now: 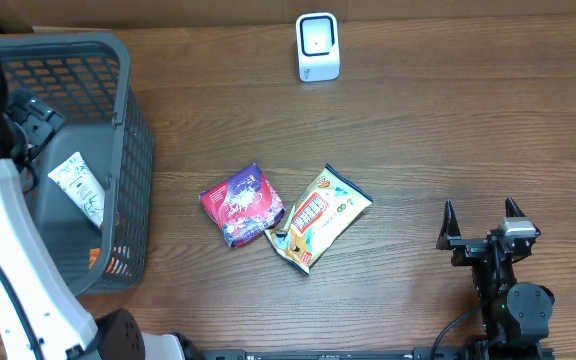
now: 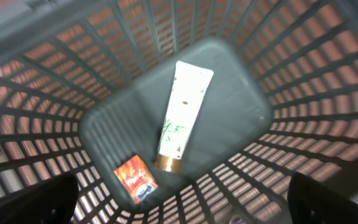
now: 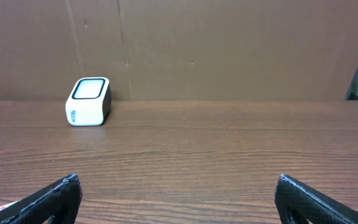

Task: Scan the item barcode
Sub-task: 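Reach the left gripper into the basket toward the white tube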

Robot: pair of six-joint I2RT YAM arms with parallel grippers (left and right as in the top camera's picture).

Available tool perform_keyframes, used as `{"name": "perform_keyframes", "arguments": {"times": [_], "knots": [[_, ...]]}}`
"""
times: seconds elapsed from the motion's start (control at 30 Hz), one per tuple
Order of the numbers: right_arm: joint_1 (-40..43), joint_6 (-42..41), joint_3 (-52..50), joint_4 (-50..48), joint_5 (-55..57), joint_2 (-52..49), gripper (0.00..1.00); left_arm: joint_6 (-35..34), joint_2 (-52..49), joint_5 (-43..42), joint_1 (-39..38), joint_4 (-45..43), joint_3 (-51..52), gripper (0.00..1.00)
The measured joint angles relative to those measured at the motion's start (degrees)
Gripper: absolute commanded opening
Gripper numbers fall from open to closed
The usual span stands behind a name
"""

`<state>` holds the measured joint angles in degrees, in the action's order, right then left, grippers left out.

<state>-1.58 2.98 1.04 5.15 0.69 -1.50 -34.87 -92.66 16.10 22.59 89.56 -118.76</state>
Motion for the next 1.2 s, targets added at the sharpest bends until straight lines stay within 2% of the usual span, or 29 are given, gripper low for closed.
{"name": "perform_keyframes", "arguments": {"times": [0.27, 0.43, 0.6, 0.93, 1.1, 1.13, 1.2], "knots": [[0.00, 0.02, 0.00, -0.07, 0.00, 0.00, 1.00, -2.05, -4.26, 0.61, 0.00, -17.35, 27.63, 1.00], [0.02, 0.02, 0.00, 0.00, 0.00, 0.00, 1.00, -2.89, -4.35, 0.74, 0.00, -22.97, 40.52, 1.00], [0.00, 0.00, 0.00, 0.00, -0.02, 0.00, 1.00, -3.17, -4.35, 1.29, 0.07, -26.75, 47.36, 1.00], [0.00, 0.00, 0.00, -0.02, 0.00, 0.00, 1.00, -3.80, -4.24, 2.08, 0.13, -38.05, 55.65, 1.00], [0.02, 0.02, 0.00, -0.04, -0.02, 0.00, 1.00, -3.98, -4.07, 1.90, 0.20, -40.87, 58.99, 0.99], [0.02, 0.02, 0.00, 0.00, 0.00, 0.00, 1.00, -3.98, -4.04, 1.86, 0.26, -41.31, 59.14, 0.94], [0.02, -0.02, 0.00, 0.00, 0.00, 0.00, 1.00, -3.93, -4.00, 1.90, 0.28, -41.70, 59.25, 0.73]]}}
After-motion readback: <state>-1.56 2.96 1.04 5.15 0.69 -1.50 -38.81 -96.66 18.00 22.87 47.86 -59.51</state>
